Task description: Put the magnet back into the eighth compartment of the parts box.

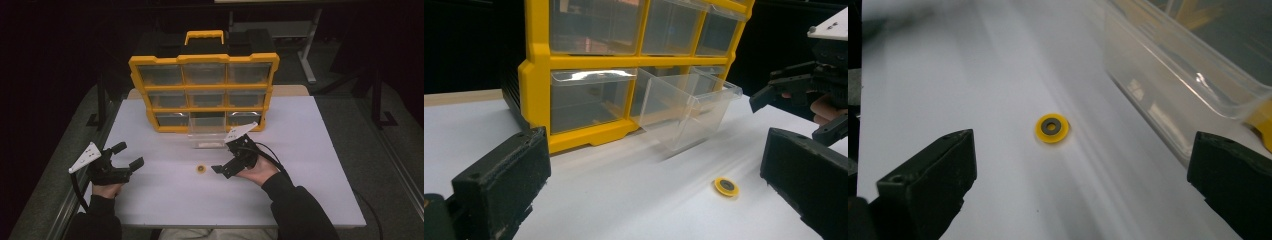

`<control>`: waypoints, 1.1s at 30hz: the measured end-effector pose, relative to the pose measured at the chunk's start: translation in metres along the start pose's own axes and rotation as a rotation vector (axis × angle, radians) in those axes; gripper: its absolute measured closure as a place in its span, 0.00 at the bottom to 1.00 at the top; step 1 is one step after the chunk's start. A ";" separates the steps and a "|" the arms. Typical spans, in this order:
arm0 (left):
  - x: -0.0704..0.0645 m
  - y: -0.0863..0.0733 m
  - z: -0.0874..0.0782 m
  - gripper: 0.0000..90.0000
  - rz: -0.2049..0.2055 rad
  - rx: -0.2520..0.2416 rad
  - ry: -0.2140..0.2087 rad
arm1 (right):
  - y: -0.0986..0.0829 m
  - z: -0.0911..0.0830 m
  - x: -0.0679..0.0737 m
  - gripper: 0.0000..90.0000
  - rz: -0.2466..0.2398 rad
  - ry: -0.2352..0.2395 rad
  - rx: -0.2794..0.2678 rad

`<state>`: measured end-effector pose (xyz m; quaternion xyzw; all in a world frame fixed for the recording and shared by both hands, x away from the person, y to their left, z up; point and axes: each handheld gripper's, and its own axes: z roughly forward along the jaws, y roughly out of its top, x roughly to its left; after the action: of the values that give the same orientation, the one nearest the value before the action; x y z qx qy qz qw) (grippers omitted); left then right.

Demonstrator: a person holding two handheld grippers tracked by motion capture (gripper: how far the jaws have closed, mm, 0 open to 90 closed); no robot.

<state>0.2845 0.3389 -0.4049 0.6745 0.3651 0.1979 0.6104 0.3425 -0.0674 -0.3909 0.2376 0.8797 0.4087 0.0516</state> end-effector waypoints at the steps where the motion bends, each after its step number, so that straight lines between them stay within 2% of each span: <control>1: 0.000 0.000 0.000 0.00 0.000 0.000 -0.002 | 0.001 0.003 0.000 0.00 -0.001 0.006 0.004; 20: 0.000 0.000 0.000 0.00 0.001 -0.001 -0.009 | 0.012 0.045 0.011 0.00 -0.051 0.068 0.094; 33: 0.000 0.000 0.001 0.00 -0.002 -0.001 -0.012 | 0.016 0.064 0.016 0.00 -0.072 0.090 0.137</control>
<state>0.2852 0.3383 -0.4051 0.6748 0.3620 0.1935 0.6133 0.3528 -0.0066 -0.4192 0.1903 0.9150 0.3557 0.0104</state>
